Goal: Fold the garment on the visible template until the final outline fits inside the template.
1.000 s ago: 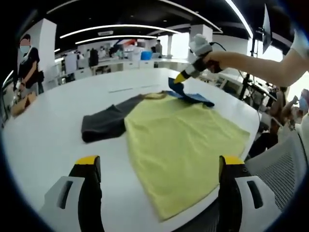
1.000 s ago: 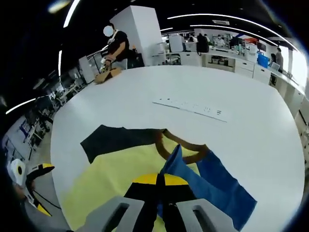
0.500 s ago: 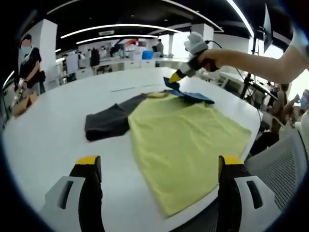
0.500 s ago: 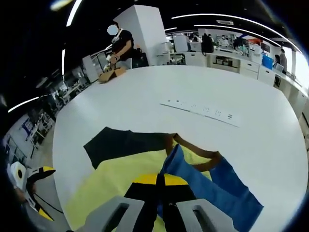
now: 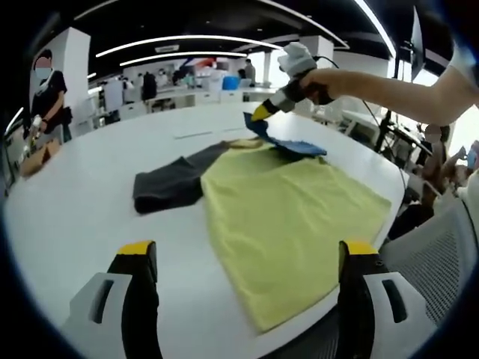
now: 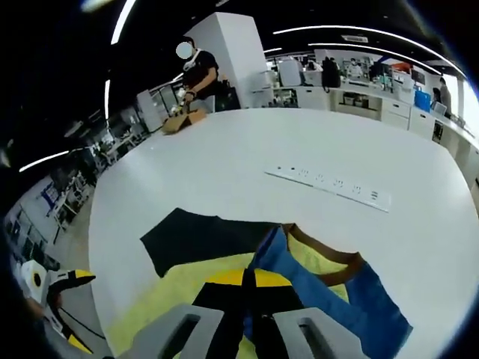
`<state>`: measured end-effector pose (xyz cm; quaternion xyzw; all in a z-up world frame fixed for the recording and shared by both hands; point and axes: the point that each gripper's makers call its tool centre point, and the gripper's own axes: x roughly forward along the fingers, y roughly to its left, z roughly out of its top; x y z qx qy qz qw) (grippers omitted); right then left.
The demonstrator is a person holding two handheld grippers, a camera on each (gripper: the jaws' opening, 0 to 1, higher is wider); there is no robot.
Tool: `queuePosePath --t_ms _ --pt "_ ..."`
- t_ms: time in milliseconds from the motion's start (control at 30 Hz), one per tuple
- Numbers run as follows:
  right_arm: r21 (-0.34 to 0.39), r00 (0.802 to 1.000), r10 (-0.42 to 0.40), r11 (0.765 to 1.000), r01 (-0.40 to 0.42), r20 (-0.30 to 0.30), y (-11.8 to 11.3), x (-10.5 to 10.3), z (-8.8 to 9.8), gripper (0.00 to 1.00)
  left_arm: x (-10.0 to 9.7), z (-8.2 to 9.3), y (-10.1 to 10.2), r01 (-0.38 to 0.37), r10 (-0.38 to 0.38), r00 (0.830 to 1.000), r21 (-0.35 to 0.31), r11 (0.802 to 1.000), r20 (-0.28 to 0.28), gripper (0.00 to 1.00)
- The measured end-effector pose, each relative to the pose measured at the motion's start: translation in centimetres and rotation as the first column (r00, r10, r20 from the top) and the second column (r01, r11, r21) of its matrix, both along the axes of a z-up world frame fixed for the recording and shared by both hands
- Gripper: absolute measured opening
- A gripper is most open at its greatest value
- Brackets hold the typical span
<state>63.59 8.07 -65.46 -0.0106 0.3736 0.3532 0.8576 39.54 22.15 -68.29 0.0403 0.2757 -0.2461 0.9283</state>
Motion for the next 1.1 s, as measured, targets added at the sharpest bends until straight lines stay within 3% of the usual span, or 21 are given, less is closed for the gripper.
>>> queuePosePath --t_ms 733,1100 --pt "0.069 0.993 0.114 0.991 -0.115 0.025 5.4 -1.2 0.7 0.00 -0.4 -0.4 0.9 -0.035 0.035 0.999 0.002 0.999 -0.012 0.97" --pt "0.048 0.984 0.179 0.983 -0.179 0.014 7.7 -2.9 -1.3 0.00 -0.4 -0.6 1.4 -0.051 0.051 0.999 0.006 0.999 -0.017 0.97"
